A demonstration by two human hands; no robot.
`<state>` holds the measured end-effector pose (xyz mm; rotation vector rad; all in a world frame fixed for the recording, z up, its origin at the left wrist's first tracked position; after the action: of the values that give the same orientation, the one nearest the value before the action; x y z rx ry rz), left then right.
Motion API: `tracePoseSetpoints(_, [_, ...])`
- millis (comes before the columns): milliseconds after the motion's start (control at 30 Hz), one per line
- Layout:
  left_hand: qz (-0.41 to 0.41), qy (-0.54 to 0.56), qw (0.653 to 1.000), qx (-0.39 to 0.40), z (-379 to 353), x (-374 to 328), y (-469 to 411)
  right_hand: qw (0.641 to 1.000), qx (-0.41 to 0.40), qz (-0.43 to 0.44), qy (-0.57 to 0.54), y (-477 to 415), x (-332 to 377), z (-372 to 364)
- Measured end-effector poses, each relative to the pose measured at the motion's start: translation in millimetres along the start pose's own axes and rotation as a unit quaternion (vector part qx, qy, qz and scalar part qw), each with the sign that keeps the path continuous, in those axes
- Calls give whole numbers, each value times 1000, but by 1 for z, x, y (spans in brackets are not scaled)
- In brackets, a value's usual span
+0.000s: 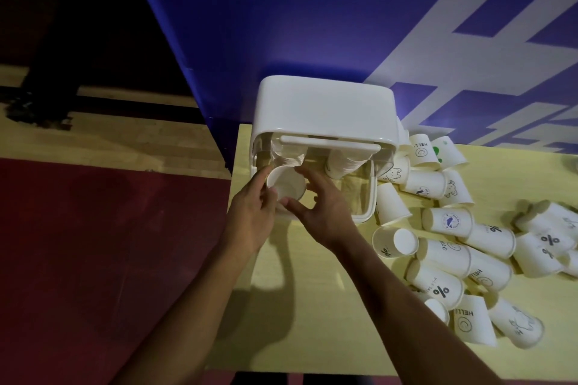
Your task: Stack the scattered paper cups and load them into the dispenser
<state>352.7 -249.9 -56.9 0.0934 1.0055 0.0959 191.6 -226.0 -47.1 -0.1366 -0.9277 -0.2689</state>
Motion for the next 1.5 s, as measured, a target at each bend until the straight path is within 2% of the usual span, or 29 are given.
tracePoseSetpoints(167, [0, -28, 999, 16, -6, 9, 0, 999, 25, -13, -24, 1, -3, -5])
tracePoseSetpoints(500, [7, -12, 1000, 5, -6, 3, 4, 998, 59, -9, -17, -1, -3, -2])
tracePoseSetpoints(600, [-5, -13, 998, -54, 9, -16, 12, 999, 22, -12, -37, 6, -1, 23])
tracePoseSetpoints(700, [-77, 0, 988, -135, 25, -54, 34, 998, -31, -27, -47, 17, -6, 64])
tracePoseSetpoints(767, [-152, 32, 983, -99, 0, -95, 51, 996, -68, -39, -36, 22, -19, 104])
tracePoseSetpoints(833, [-208, 42, 977, -25, -44, -136, 64, 992, -107, -65, -31, 22, -37, 149])
tracePoseSetpoints(967, [-281, -2, 958, 63, -139, -207, 73, 977, -191, -94, -22, 22, -76, 246])
tracePoseSetpoints(1067, [-302, -54, 946, 103, -210, -238, 66, 966, -223, -127, -15, 25, -116, 306])
tracePoseSetpoints(1167, [-292, -152, 931, 155, -283, -250, 50, 963, -226, -150, -9, 26, -158, 347])
tracePoseSetpoints(1267, [-350, -286, 872, 187, -353, -259, 26, 966, -206, -154, 2, 22, -197, 379])
tracePoseSetpoints(1400, [-499, -435, 713, 232, -427, -270, 2, 971, -178, -158, 12, 15, -247, 415])
tracePoseSetpoints(1500, [-559, -505, 601, 265, -464, -273, -4, 968, -176, -180, 4, 10, -286, 440])
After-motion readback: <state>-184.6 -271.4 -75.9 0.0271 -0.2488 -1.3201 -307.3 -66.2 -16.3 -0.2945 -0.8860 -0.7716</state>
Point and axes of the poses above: each hand's wrist, its own y-axis away from the middle knuckle, its own z-axis out of the back of the hand, x = y × z, the point moved 9 cm from there along -y, towards the middle knuckle, and after that the axes turned 12 degrees about -x, right-handed, at the moved point
